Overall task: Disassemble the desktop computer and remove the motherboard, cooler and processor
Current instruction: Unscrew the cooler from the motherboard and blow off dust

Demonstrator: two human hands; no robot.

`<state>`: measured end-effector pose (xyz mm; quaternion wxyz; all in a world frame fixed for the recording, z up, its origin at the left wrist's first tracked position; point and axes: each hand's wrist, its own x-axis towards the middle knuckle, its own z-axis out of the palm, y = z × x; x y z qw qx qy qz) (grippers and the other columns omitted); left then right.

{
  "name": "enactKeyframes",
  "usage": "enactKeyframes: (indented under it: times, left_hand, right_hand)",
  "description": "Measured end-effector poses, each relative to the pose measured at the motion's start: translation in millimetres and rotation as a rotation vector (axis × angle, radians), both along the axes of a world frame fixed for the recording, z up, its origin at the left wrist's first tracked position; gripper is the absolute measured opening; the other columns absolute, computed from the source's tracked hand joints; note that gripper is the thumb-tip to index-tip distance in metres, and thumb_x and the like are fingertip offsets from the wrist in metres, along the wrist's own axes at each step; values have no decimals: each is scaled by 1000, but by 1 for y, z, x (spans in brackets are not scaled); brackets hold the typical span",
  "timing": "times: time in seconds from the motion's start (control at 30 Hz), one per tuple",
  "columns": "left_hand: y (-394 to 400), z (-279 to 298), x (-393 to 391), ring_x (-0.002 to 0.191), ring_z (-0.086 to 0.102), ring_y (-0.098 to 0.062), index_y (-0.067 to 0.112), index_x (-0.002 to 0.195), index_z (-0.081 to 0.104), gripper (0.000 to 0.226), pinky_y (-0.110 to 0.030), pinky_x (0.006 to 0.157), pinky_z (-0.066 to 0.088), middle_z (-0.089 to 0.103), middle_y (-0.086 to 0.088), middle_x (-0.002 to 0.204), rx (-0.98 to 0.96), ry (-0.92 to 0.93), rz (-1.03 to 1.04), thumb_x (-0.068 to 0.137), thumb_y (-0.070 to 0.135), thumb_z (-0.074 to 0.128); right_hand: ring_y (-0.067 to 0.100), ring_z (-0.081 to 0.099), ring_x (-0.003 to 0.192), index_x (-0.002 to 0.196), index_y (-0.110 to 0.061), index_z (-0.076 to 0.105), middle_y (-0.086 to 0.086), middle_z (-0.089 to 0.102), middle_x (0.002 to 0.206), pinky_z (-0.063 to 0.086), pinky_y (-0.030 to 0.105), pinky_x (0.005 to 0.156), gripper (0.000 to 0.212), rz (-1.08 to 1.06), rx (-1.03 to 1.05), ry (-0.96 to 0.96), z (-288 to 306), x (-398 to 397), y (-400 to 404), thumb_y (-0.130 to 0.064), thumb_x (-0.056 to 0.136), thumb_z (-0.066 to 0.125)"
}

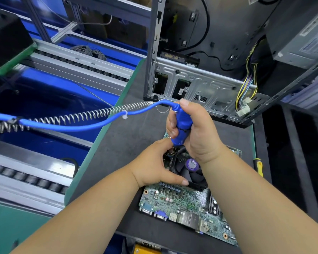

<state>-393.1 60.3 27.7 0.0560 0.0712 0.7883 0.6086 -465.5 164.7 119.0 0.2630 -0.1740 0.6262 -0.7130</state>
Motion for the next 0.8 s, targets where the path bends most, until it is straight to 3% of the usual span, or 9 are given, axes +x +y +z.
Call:
enactKeyframes:
  times: [0.37,0.57,0.7,0.8]
  left_hand:
    - [-1,-10,5,129,50,-19,32,140,47,96,-46,109,39,54,2,137,80,17,53,56,36,93]
    - [0,-10,7,128,50,-10,29,138,49,94,-34,109,40,56,8,134,66,57,49,55,36,93]
    - [2,-9,10,129,48,-4,21,138,49,96,-18,105,37,53,18,132,38,83,60,55,40,92]
    - [3,-6,11,129,47,-4,31,136,49,92,-20,106,37,52,20,131,16,92,72,55,41,91]
  right_hand:
    - [20,38,43,53,-16,56,4,44,47,29,32,51,45,5,-105,-18,-6,1,1,-53,78,53]
    - [19,39,43,55,-14,54,2,47,48,28,27,49,45,44,-27,17,-3,5,-2,-54,76,53]
    - [18,37,41,57,-12,50,1,47,48,25,24,49,37,79,-50,60,-2,10,-7,-45,74,52]
    - [17,35,40,55,-11,47,2,45,46,21,24,48,33,74,-50,62,0,10,-6,-40,69,50]
